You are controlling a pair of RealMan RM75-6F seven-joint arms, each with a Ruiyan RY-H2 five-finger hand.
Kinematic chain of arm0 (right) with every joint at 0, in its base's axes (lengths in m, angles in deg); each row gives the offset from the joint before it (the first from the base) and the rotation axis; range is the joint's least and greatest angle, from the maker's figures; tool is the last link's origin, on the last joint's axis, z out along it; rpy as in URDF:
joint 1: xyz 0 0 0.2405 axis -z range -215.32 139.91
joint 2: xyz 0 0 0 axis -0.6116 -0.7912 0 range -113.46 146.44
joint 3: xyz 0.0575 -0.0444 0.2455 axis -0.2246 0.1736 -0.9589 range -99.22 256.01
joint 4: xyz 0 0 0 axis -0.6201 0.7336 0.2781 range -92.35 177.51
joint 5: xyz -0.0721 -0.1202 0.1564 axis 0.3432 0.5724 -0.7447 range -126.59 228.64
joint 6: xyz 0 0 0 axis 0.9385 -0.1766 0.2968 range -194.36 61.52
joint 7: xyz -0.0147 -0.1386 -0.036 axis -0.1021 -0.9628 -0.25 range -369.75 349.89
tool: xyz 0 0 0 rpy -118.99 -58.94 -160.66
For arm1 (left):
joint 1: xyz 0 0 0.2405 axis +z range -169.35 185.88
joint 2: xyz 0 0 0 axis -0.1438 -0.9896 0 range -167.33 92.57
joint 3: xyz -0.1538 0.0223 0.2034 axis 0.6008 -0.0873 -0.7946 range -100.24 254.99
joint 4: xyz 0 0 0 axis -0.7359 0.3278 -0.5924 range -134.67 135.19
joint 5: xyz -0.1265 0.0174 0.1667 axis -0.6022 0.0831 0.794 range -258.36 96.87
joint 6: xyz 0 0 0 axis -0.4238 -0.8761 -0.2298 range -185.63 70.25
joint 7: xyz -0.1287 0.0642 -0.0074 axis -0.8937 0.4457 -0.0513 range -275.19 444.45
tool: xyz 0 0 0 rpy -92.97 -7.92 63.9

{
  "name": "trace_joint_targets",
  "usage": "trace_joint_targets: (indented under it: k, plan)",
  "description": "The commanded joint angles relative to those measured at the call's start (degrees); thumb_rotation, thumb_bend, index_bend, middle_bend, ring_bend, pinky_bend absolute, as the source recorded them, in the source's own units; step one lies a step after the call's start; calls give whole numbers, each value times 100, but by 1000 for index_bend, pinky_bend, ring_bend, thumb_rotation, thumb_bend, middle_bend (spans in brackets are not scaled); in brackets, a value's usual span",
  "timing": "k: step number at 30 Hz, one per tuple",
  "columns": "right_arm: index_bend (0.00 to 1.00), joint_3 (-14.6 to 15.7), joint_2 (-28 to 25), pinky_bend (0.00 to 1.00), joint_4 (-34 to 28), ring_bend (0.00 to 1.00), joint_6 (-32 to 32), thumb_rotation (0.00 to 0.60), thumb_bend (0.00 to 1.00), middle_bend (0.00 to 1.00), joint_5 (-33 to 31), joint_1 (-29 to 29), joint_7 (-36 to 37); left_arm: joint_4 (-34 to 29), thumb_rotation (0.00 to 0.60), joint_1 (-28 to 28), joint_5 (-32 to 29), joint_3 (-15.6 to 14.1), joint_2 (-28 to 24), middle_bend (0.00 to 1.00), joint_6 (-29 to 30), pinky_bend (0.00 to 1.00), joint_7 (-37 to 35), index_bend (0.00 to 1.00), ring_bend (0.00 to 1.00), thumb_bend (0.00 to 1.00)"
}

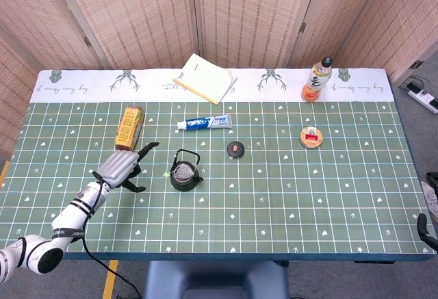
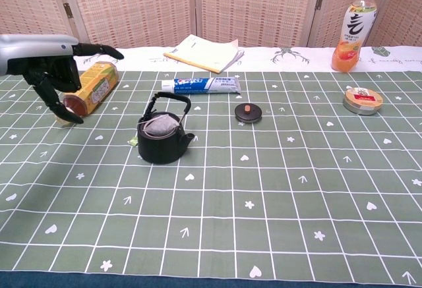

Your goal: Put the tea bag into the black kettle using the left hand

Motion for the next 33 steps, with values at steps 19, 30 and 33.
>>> trace_joint_targets:
  k: [19,30,33]
  plan:
    - [0,14,-50,0,46,0,-116,600,605,0,68,46,191,-444,529,-862,-1819,-198,285,1000,-1044,1000,512,56,1000,133]
    - [0,34,-65,0,84,0,-230,600,606,0,142,94,283,-106,536,-1036,-2219,-262,511,1000,-1125,1000,554,84,1000,133]
    - [0,36,-65,0,87,0,-243,600,606,0,159,96,290,-23,541,-1041,-2182,-269,573,1000,-1172,1000,517,86,1000,133]
